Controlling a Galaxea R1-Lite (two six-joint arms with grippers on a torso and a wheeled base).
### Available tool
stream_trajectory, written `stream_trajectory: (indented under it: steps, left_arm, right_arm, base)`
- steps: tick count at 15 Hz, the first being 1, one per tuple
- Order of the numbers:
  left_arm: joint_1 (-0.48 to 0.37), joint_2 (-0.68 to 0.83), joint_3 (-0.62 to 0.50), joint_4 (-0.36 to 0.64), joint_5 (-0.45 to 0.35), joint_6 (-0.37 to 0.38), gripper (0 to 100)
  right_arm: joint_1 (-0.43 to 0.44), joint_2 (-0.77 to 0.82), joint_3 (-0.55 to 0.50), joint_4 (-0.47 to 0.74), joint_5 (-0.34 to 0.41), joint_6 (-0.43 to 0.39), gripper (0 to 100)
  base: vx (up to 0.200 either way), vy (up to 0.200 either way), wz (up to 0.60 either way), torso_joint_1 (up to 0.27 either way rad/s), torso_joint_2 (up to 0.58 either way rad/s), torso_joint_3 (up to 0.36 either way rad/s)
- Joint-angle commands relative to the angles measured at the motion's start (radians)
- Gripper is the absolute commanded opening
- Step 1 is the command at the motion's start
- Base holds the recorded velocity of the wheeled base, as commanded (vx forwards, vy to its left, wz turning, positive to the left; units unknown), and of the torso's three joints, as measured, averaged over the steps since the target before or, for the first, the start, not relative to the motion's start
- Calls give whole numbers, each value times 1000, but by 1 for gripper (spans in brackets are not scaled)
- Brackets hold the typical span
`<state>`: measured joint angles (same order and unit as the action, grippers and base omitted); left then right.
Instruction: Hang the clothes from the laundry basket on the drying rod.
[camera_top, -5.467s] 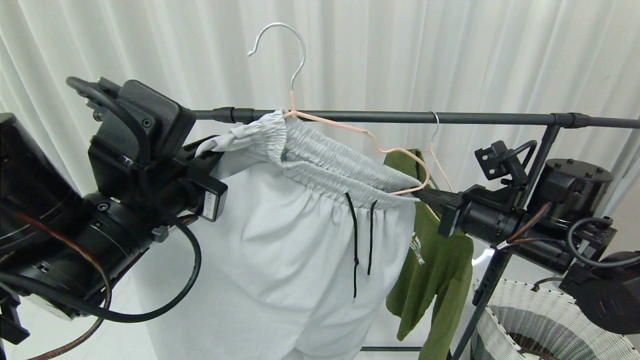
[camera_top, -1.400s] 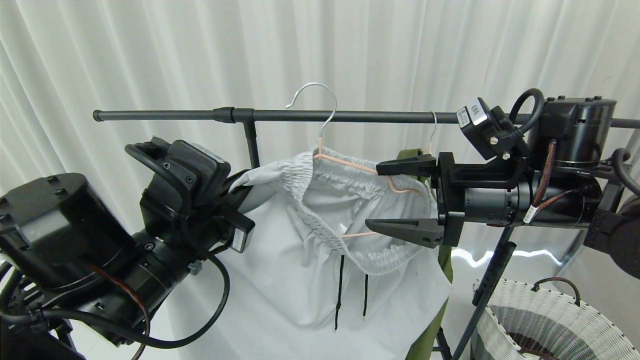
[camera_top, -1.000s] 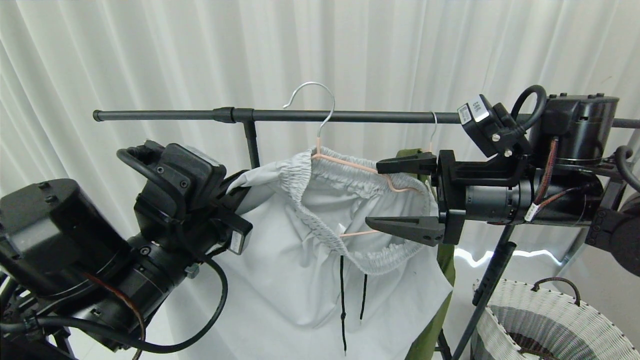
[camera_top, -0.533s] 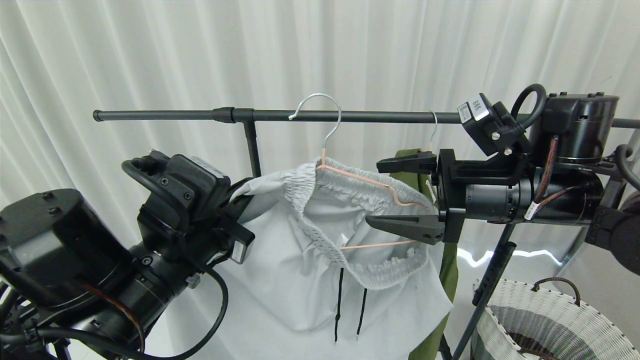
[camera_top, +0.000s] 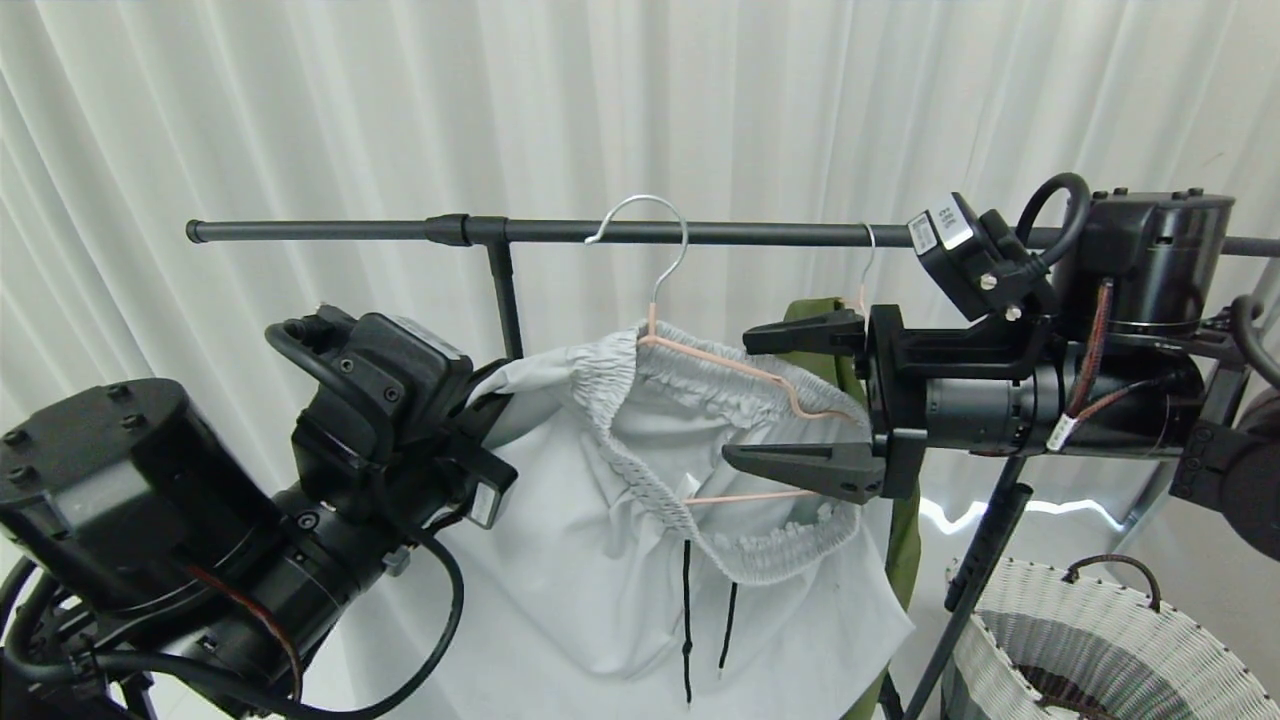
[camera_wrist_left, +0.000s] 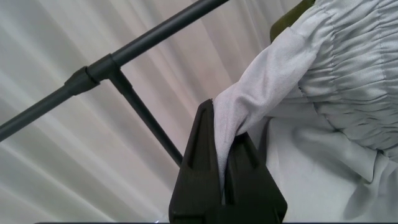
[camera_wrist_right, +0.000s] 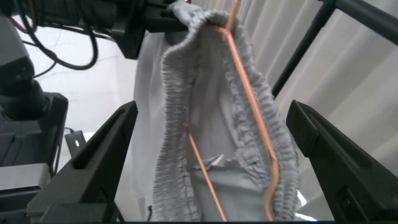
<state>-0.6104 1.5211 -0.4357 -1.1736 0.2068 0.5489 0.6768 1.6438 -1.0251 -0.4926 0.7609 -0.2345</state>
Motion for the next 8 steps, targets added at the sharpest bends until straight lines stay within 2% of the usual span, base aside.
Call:
stream_trajectory:
  steps: [1,8]
  left_arm:
    - [-3,5,-8,0,0,0,0]
    - [-19,2,-20,0,0,2,0]
  right_arm:
    - [15,5,-1,0,0,0,100]
    - [30,39,5,5,0,1,100]
  base:
    - [0,0,0,0,0,0]
    - [0,0,0,0,0,0]
